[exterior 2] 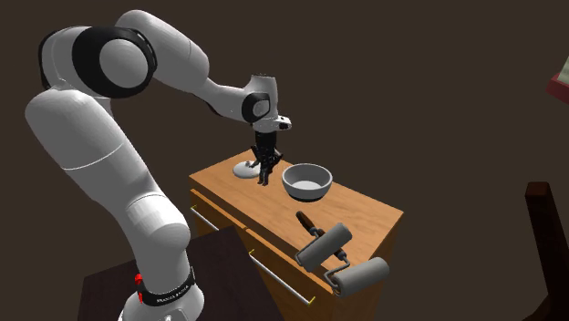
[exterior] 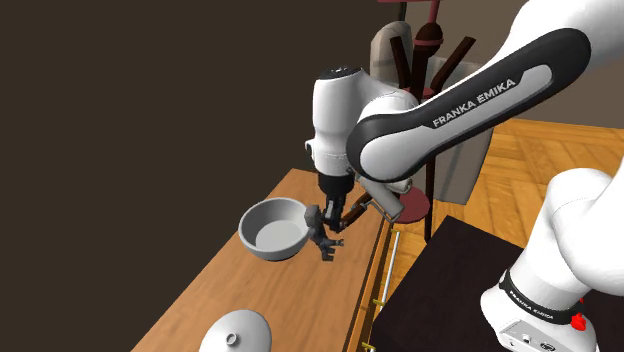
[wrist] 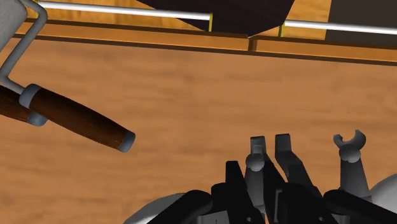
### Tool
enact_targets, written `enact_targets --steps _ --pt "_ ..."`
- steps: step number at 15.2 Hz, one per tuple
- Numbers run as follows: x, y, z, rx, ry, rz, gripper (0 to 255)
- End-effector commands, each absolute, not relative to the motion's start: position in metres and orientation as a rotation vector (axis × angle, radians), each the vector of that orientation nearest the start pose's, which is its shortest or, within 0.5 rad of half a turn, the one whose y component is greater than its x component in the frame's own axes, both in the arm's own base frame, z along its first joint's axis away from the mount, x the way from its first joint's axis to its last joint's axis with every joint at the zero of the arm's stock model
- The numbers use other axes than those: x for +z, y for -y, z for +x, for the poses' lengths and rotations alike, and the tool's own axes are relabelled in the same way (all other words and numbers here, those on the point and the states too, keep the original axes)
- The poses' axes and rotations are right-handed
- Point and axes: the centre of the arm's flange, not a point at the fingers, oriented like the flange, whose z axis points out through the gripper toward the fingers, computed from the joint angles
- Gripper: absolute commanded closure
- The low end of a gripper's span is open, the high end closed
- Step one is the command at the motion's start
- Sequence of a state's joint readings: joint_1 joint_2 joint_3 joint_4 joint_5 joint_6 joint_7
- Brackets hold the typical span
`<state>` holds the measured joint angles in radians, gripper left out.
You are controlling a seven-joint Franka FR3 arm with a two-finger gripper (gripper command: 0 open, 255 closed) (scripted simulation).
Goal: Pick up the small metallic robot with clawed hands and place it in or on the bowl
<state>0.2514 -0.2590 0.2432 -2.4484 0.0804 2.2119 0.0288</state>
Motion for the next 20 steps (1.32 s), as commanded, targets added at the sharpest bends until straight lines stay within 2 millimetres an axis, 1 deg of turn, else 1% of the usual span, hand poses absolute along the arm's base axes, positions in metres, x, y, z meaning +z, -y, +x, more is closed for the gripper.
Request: enact_targets --steps 1,7,8,20 --pt "0.406 -0.217 0.395 -0.024 0.639 -3.068 255" --pt "0.438 -0.217 0.395 -0.024 0.639 -3.068 255" --pt "0.438 -0.217 0.395 -0.024 0.639 -3.068 255" --pt "0.445 -0.217 0.553 -0.024 0.639 -3.068 255"
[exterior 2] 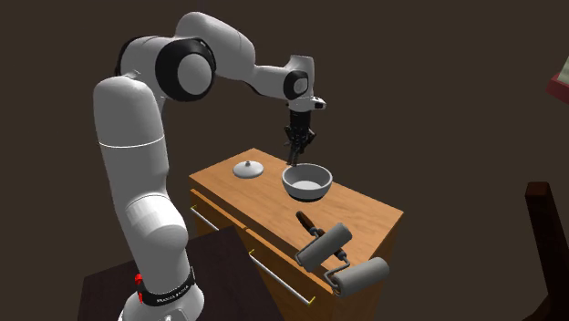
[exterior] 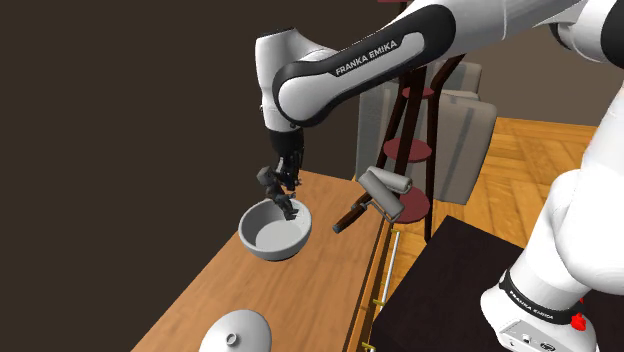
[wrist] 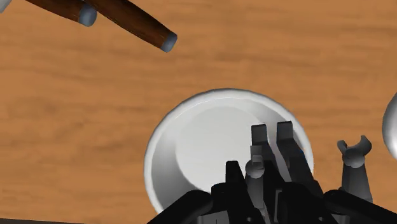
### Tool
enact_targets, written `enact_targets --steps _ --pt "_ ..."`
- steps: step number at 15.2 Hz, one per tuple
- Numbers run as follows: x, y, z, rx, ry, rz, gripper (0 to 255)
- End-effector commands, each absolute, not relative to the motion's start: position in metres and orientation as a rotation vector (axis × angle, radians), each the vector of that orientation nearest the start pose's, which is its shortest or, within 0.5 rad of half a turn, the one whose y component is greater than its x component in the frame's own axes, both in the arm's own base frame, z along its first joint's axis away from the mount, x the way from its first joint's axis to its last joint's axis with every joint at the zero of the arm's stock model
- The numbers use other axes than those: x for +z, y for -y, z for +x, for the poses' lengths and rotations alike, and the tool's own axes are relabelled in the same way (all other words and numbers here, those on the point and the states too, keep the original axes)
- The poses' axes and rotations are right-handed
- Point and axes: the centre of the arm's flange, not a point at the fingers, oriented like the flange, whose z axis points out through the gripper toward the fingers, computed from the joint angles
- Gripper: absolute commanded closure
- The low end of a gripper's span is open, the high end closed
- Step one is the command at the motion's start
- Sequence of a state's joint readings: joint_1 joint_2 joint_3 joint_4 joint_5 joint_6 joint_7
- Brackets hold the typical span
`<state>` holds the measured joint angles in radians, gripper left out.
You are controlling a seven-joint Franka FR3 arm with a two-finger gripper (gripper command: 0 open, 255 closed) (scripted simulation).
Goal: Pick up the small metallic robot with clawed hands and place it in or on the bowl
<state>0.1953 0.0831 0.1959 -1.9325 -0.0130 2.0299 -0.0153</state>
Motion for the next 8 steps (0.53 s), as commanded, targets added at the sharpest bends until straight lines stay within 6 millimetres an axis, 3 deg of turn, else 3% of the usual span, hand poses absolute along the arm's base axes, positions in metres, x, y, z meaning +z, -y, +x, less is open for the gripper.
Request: enact_targets --steps 1,4,8 --pt "0.446 -0.218 0.566 -0.024 0.639 -3.068 255" --pt "0.448 -0.218 0.605 -0.024 0.639 -3.068 255" --pt "0.426 -0.218 0.605 -0.024 0.639 -3.068 255"
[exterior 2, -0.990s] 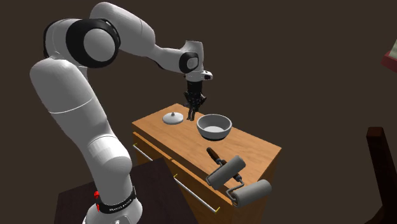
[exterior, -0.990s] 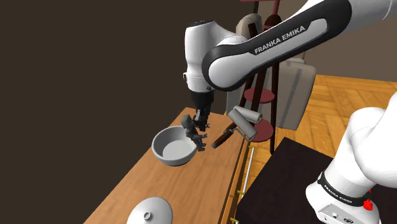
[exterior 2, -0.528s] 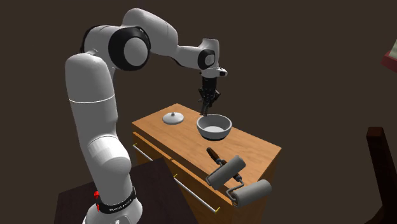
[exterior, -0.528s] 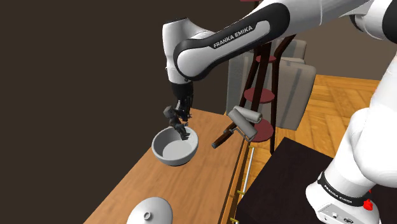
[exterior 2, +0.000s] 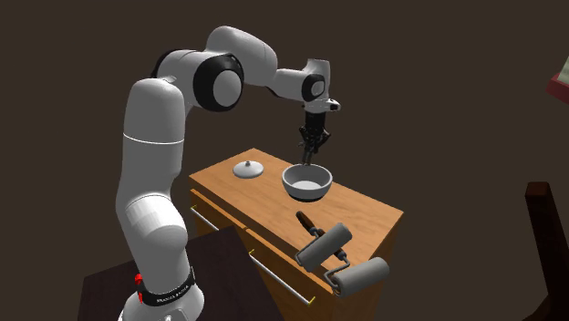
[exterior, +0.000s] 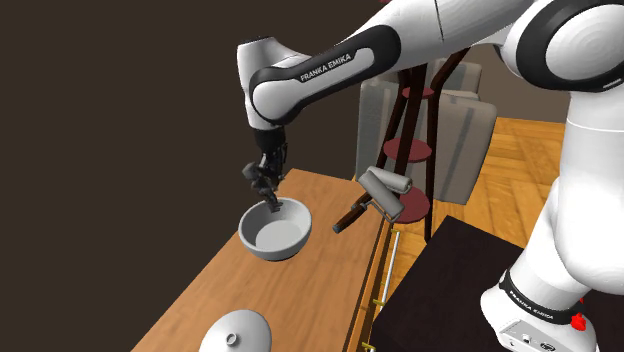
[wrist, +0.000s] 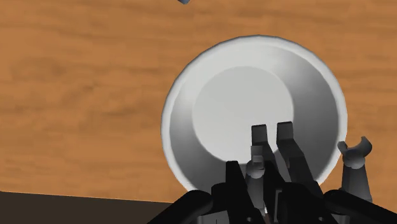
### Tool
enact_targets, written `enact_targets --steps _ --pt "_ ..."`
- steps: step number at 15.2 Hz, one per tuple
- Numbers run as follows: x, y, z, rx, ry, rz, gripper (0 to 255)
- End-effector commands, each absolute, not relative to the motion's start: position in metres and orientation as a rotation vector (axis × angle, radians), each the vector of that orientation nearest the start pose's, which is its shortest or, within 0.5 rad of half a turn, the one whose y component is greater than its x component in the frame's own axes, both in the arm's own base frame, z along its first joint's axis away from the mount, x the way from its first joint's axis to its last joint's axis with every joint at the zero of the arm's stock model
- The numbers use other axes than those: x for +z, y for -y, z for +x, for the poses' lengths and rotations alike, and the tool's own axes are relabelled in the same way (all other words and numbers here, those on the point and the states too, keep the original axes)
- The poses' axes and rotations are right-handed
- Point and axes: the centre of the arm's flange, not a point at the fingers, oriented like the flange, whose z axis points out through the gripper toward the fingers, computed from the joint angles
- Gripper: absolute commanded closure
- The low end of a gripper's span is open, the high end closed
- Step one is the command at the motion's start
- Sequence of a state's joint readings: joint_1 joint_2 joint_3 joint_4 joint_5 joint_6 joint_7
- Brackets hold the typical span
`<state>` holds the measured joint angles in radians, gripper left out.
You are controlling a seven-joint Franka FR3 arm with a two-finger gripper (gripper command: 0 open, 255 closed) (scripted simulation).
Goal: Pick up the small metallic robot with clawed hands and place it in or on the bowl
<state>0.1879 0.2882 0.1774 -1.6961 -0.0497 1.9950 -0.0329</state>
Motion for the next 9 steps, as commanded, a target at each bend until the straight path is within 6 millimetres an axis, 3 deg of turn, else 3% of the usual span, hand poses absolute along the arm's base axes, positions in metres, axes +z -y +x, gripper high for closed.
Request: enact_targets --steps 1,9 --pt "0.421 -0.218 0.605 -0.024 0.639 -3.068 255" --pt "0.379 -0.218 0.605 -0.024 0.639 -3.068 255"
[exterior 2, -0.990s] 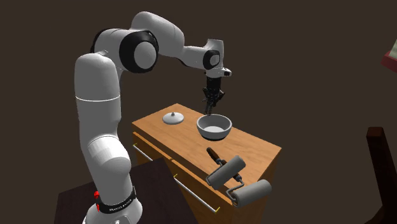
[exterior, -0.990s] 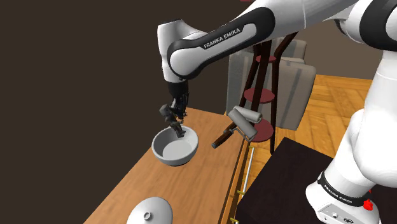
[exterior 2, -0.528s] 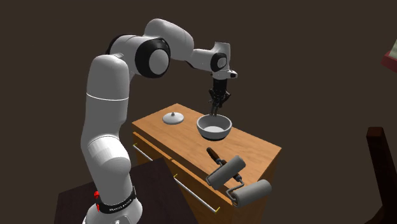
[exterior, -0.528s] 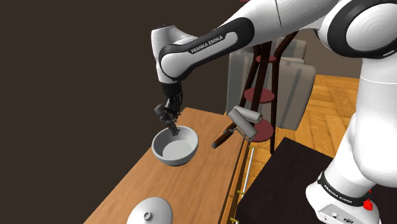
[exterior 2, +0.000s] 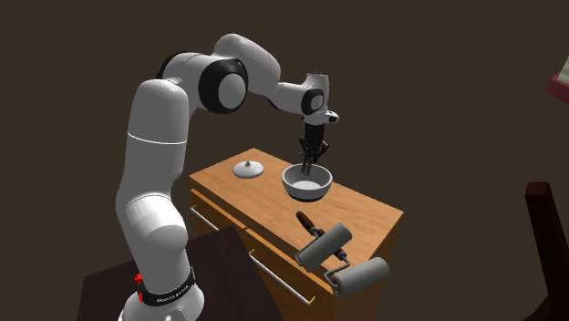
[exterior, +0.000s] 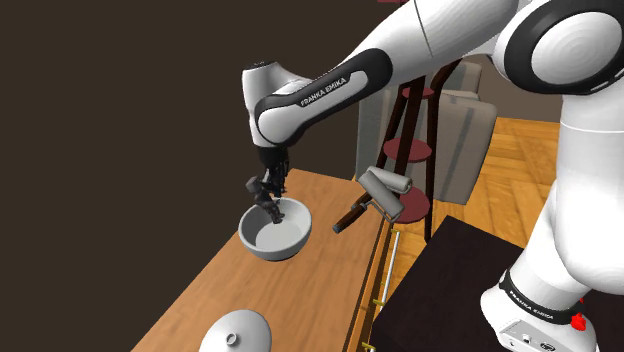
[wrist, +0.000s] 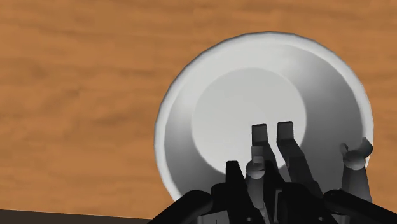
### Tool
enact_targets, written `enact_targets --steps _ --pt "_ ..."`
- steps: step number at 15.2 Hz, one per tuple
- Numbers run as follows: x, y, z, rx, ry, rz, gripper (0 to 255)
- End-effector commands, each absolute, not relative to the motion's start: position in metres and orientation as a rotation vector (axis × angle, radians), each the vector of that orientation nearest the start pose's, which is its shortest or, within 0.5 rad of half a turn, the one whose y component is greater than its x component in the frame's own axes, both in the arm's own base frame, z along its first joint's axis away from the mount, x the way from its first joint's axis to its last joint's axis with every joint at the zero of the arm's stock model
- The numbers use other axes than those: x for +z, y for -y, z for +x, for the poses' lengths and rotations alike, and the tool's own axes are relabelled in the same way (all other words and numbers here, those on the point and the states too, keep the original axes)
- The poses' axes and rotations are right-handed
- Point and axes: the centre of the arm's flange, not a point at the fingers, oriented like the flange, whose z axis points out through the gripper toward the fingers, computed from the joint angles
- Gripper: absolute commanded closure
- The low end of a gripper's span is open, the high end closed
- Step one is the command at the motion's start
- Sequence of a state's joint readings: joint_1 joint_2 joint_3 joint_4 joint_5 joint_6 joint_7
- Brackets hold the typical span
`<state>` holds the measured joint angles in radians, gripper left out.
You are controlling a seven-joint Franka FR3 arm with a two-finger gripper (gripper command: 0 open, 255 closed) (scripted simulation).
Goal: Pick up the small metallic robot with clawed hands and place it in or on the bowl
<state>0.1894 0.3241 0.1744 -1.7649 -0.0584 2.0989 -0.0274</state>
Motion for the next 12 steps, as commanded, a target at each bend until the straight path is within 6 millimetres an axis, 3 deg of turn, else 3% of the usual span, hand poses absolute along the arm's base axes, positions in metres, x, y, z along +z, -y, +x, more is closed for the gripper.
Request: enact_targets --steps 1,9,10,12 --pt "0.3737 -0.2177 0.6052 -0.024 0.639 -3.068 255" --pt "0.3685 -0.2177 0.6052 -0.024 0.639 -3.068 255" --pt "0.3685 -0.2177 0.6052 -0.024 0.639 -3.068 0" --pt "0.3685 -0.2177 0.6052 -0.024 0.639 -3.068 0"
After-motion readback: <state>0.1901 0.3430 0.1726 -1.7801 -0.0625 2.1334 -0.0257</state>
